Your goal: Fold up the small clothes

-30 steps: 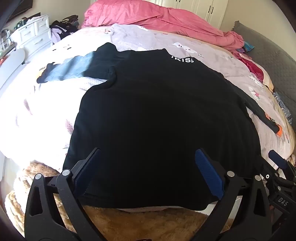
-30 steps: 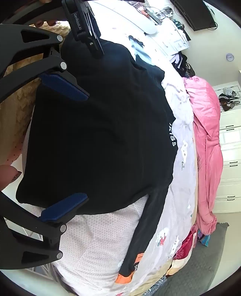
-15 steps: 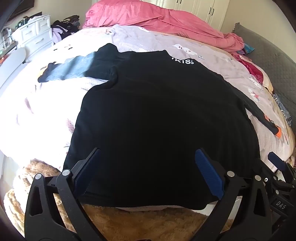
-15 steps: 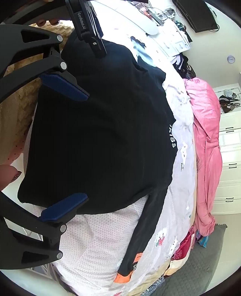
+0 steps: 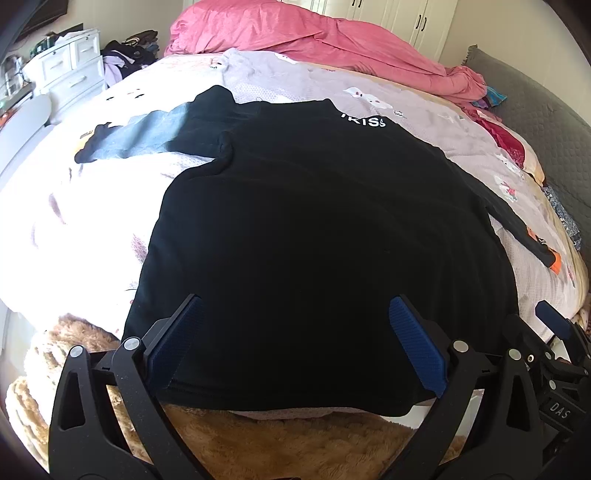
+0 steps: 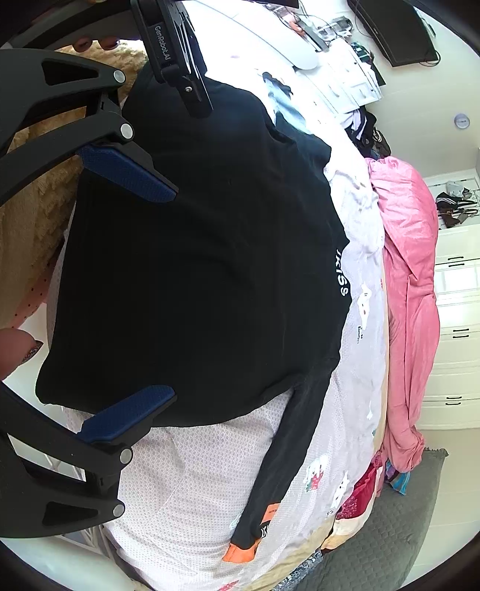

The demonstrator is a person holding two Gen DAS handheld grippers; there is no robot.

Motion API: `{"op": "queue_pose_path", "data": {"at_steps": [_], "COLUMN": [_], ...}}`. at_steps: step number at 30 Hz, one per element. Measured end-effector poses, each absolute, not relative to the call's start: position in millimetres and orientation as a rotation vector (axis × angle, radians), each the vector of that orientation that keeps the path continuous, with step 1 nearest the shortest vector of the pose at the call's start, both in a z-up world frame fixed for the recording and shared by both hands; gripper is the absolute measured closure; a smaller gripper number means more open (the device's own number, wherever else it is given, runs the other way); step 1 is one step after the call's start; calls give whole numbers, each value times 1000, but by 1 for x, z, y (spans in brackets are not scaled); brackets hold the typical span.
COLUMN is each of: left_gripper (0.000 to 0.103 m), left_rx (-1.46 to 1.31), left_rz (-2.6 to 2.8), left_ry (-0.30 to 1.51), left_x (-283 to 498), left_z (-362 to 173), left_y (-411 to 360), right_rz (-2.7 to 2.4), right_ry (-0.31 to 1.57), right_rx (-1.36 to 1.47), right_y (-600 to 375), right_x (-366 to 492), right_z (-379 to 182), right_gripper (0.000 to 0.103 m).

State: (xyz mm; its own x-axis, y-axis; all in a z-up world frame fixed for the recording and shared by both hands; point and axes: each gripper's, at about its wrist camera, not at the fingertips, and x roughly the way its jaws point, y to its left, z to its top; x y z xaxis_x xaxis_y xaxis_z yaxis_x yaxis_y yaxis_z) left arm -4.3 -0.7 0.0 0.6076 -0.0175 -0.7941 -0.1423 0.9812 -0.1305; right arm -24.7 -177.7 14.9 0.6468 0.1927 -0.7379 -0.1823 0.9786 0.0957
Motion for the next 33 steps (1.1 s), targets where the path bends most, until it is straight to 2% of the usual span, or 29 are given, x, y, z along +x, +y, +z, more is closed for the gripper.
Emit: {"op": "queue_pose_path", "data": {"at_steps": [33], "left_gripper": [9], "left_rx": [-194], "left_rz": [74], "left_ry": [909], "left_x": [-5], "left_z": [3], "left_y": [-3], "right_rz": [208], "right_ry": [839], "right_rx": [20], "right_y": [-182], "right_x": [-25], "right_z": [14], "right_gripper": [4]}}
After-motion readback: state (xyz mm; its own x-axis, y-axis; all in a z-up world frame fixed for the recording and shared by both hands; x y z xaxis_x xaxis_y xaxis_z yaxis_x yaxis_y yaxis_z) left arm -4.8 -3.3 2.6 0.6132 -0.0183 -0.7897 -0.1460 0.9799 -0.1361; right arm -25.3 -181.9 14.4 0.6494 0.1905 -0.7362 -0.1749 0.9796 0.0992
